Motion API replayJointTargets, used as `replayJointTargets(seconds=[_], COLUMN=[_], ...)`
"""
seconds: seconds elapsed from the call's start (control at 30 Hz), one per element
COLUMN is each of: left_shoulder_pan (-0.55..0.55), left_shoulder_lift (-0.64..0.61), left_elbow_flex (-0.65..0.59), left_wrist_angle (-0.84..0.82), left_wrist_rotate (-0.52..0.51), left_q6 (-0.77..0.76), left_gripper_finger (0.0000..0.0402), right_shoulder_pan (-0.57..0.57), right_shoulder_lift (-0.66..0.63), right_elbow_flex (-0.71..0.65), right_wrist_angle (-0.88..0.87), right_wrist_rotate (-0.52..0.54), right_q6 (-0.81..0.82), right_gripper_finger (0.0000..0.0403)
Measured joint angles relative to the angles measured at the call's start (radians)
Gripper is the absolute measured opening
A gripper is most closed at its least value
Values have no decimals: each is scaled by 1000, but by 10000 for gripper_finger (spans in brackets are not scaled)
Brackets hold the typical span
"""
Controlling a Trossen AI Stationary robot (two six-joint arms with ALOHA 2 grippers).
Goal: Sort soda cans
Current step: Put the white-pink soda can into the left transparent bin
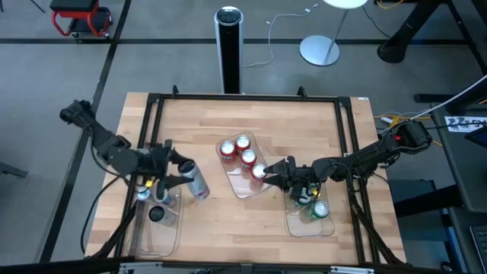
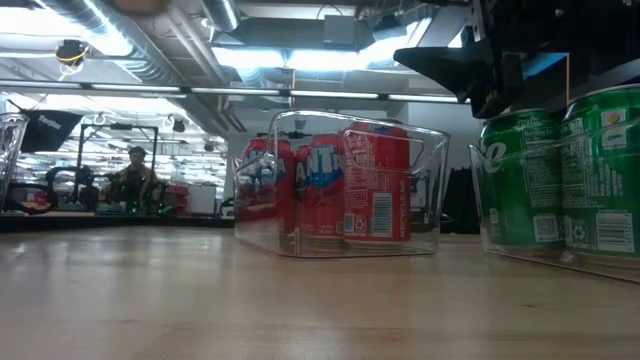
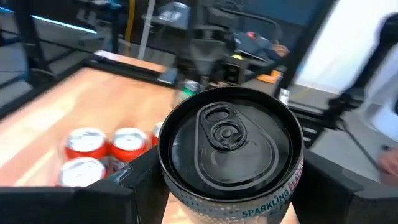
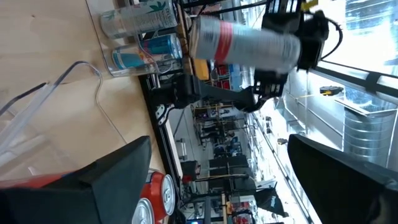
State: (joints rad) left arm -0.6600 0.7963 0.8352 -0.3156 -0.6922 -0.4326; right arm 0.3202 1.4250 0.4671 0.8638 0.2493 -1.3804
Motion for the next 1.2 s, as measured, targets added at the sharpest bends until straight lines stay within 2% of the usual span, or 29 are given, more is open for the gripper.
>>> replayJointTargets(seconds=[0.23,0.4,0.53,0.83,1.07,1.2], left_shoulder_pan=[-130,-227,-300,-428,-514,-569], left_shoulder_lift=[68,136,192,287,347,389], left_elbow_flex=[102,171,205,245,246,246], left_wrist_angle=[-145,-287,-333,-351,-553,-598], left_wrist_rotate=[-12,-10,-7,-59,-99,-141], left_q6=[-141,-333,-457,-639,-844,-903], left_gripper_finger=[252,251,251,251,251,251], right_shoulder_pan=[0,0,0,0,0,0], right_shoulder_lift=[0,0,0,0,2,2], right_elbow_flex=[0,0,0,0,-3,-3], right_wrist_angle=[0,0,1,8,27,30], right_wrist_rotate=[0,0,0,1,2,13], right_q6=[15,15,15,15,15,16], right_gripper_finger=[376,376,376,376,376,376])
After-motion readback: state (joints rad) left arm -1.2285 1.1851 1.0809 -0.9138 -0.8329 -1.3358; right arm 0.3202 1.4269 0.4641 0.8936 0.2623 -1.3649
